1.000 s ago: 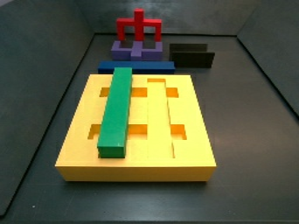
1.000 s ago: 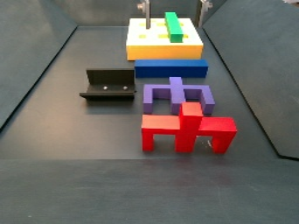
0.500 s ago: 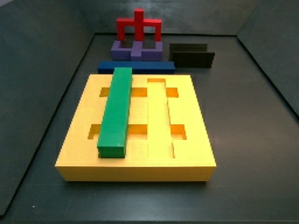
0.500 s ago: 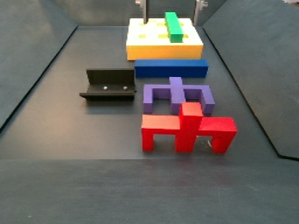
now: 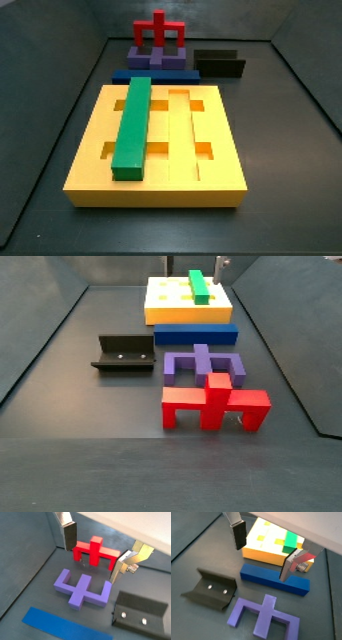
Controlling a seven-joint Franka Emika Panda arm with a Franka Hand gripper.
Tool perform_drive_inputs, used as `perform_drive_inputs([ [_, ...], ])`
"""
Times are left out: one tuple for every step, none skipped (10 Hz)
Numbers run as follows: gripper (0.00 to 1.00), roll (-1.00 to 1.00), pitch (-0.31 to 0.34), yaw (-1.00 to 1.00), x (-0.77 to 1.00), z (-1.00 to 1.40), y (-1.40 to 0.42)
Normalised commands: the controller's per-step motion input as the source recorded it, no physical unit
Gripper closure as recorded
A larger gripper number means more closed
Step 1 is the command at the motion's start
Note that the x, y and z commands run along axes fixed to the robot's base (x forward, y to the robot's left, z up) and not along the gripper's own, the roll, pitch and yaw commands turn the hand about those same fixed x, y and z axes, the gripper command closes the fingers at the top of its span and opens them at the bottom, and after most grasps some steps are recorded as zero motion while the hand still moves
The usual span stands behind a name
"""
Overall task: Pick up the blue object. Move up. Move to above the board. Insert the blue object.
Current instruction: Pick up the blue object.
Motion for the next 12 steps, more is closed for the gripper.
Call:
perform_drive_inputs([
  [0.00,-0.06,-0.176,-0.82,-0.05,-0.37,-0.29],
  [0.00,-0.08,-0.211,-0.83,-0.09,-0.45,-0.25],
  [0.00,-0.07,-0.204,-0.84,-0.09,-0.45,-0.25],
  [0.00,-0.06,-0.097,-0.91,-0.01,-0.35,-0.18],
  [0.00,-0.02,-0.011,-0.92,0.00,-0.43,-0.17],
  [0.00,-0.01,0.000,-0.90,0.00,-0.51,-0.18],
  [0.00,-0.01,0.000,-0.91,0.00,-0.52,-0.17],
  [0.00,-0.02,0.000,-0.90,0.00,-0.52,-0.18],
  [0.00,-0.03,-0.013,-0.86,0.00,-0.49,-0.21],
  [0.00,-0.07,-0.036,-0.83,0.00,-0.46,-0.20],
  [0.00,-0.11,-0.049,-0.84,0.00,-0.41,-0.14],
  [0.00,-0.13,-0.053,-0.88,0.00,-0.37,-0.08],
])
